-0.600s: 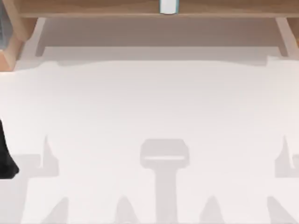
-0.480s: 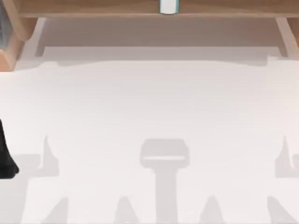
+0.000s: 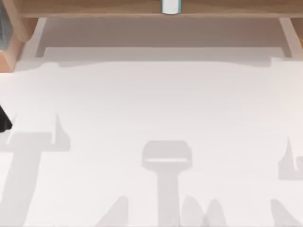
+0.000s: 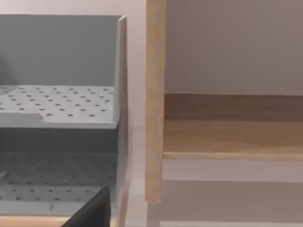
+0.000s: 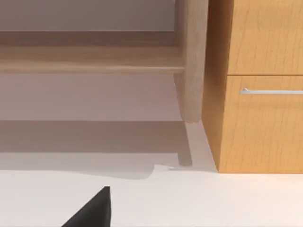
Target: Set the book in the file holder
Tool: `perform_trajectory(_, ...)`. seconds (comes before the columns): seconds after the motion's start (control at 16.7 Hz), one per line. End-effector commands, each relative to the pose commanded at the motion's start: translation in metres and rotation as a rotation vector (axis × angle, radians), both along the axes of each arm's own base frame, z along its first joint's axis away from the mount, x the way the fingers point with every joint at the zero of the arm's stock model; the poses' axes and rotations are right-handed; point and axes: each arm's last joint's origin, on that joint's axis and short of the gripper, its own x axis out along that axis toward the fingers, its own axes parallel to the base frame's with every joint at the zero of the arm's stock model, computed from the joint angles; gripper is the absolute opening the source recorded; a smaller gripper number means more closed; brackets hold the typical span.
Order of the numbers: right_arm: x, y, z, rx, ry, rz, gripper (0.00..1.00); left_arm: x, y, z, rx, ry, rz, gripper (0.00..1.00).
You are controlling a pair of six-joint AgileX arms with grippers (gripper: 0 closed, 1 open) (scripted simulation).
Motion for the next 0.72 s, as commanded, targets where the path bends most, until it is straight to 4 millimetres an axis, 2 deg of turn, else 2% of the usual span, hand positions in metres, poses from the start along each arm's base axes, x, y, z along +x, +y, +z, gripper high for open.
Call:
perform_trajectory(0.18, 0.0, 0.0, 0.0, 0.0, 0.0, 0.0, 1.0, 0.037, -0.017, 0.047, -0.01, -0.008, -0.003, 1.0)
perform_trajectory(0.3, 0.0, 0.0, 0.0, 0.0, 0.0, 0.0, 1.0, 0.073, -0.037, 0.071, -0.015, -0.007, -0.005, 1.0)
perform_trajectory(0.42, 0.0, 0.0, 0.0, 0.0, 0.0, 0.0, 1.0, 0.116, -0.065, 0.086, -0.019, -0.001, -0.007, 1.0)
perform_trajectory(0.54, 0.0, 0.0, 0.0, 0.0, 0.0, 0.0, 1.0, 0.16, -0.101, 0.088, -0.019, 0.008, -0.008, 1.0)
perform_trajectory(0.72, 0.0, 0.0, 0.0, 0.0, 0.0, 0.0, 1.0, 0.217, -0.164, 0.067, -0.015, 0.024, -0.009, 1.0)
